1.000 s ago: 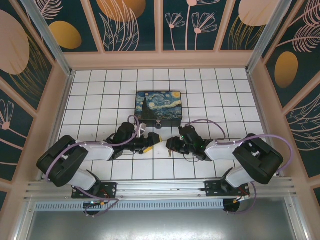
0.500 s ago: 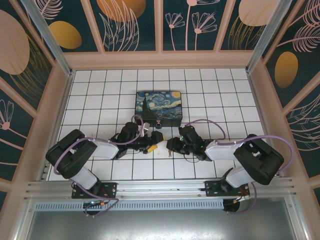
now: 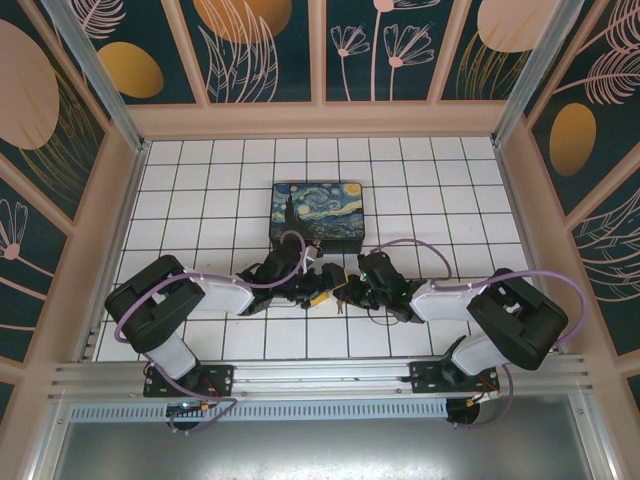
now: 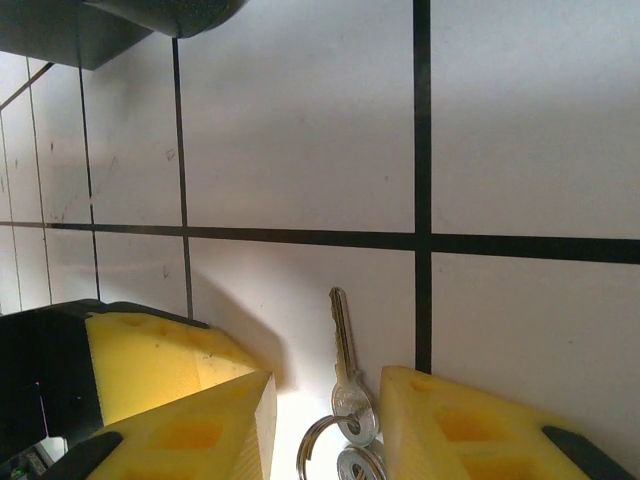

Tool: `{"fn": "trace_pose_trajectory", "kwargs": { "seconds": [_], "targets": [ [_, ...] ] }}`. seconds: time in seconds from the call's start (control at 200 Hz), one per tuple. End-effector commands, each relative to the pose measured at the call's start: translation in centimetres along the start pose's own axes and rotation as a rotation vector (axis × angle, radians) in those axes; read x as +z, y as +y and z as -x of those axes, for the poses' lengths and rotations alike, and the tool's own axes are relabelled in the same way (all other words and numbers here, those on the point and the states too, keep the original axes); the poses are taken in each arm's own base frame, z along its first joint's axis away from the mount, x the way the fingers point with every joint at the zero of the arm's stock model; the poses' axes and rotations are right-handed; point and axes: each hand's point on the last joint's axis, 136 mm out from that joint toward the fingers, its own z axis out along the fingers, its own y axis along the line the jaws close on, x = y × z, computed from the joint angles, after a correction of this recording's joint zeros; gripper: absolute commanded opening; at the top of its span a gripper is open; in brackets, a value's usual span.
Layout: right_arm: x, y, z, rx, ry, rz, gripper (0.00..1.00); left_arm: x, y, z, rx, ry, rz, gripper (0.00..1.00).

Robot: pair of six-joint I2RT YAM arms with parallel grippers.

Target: Unlock the padlock with the key

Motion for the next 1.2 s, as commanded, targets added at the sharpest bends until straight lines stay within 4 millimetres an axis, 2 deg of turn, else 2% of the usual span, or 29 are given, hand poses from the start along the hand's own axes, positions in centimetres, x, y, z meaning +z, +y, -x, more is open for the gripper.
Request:
{"fn": "trace_pose_trajectory", "kwargs": {
  "seconds": [0.0,0.175,0.26,0.515,0.711,0.966,1.196],
  "targets": [
    [-0.1,-4.2,-3.9,0.010,0.135,-0.151,0.35,1.3,2.2,-2.2,-0.044,0.072,0.092,0.97],
    [-0.6,-4.8,-4.1,-0.001,0.143,-0.185,0.36,1.3,1.7,-2.3,-0.064,0.071,0.064,0.97],
    [-0.7,-4.3,-4.3,-0.004,0.154,-0.153,0.36,0.7,0.9,-2.6,-0.125,0.069,-0.030,0.97],
    [-0.7,-4.7,-4.4,0.010,0.144,-0.174,0.34,-2.2,2.9,-1.7,-0.226,-0.001,-0.086,0.97],
    [0.2,-4.5,-4.8,-0.004,0.160,-0.203,0.33,-5.3,3.3,0.0,-0.219,-0.071,-0.075,0.97],
    [1.0,-5.6,-5.4,-0.025,0.169,-0.313,0.31,-9.3,3.6,3.2,-0.230,-0.179,-0.077,0.99],
    [1.6,-5.8,-6.2,-0.047,0.190,-0.356,0.32,-12.9,5.0,5.8,-0.250,-0.278,-0.053,0.99]
  ]
}}
